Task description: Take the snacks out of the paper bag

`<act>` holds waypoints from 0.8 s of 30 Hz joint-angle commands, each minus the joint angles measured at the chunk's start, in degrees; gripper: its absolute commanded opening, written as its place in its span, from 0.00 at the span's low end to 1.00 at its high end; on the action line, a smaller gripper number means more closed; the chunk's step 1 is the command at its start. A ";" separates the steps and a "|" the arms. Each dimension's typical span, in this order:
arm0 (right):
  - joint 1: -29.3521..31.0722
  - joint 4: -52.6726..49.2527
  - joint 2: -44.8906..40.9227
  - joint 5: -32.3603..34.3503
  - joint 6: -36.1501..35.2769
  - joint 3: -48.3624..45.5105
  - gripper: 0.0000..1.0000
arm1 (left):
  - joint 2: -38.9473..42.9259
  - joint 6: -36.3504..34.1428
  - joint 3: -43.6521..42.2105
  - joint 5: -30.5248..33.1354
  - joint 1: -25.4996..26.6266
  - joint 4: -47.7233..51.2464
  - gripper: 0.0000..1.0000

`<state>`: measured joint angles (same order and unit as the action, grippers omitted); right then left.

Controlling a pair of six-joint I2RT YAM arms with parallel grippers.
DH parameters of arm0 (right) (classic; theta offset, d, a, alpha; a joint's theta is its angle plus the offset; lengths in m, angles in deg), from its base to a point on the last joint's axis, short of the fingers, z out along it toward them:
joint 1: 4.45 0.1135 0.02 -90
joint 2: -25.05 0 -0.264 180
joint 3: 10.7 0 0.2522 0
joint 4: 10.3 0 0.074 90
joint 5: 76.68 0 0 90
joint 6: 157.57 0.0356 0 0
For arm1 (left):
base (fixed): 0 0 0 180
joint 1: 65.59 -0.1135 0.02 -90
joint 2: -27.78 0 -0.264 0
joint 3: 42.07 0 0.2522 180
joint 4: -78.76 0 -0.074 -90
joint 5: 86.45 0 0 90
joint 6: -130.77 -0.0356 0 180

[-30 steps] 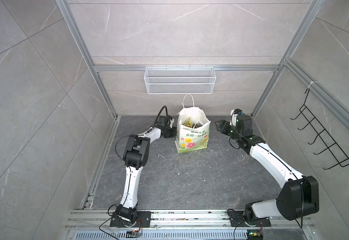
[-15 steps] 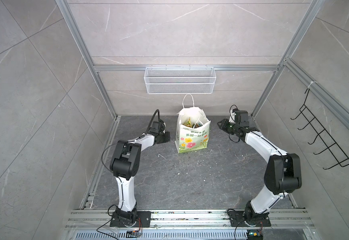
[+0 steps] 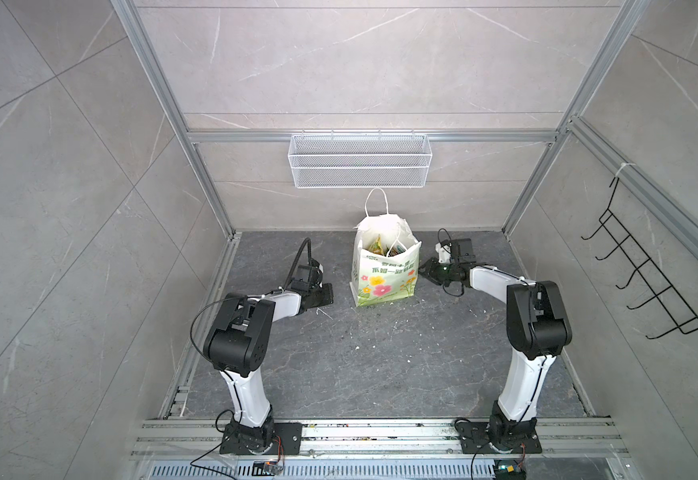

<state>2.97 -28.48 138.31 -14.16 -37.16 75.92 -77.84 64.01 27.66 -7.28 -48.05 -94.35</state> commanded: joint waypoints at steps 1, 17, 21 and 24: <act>1.43 2.23 -1.79 -2.05 -0.55 -3.24 0.30 | 3.47 0.31 0.21 0.49 -1.08 -5.28 0.00; 5.40 6.31 -10.65 -4.50 -0.19 -11.73 0.30 | 5.16 -17.11 29.81 -10.48 -5.32 9.66 0.62; 4.18 4.39 -15.73 5.04 1.44 -13.95 0.26 | -2.61 -17.79 43.41 -17.46 -5.28 17.00 0.63; 1.25 3.33 -18.59 7.45 3.08 -14.05 0.27 | -5.87 -17.85 48.19 -20.69 -4.34 17.45 0.64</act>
<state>7.01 -24.81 123.99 -11.82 -35.89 62.08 -80.29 48.56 72.42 -21.01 -53.21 -82.28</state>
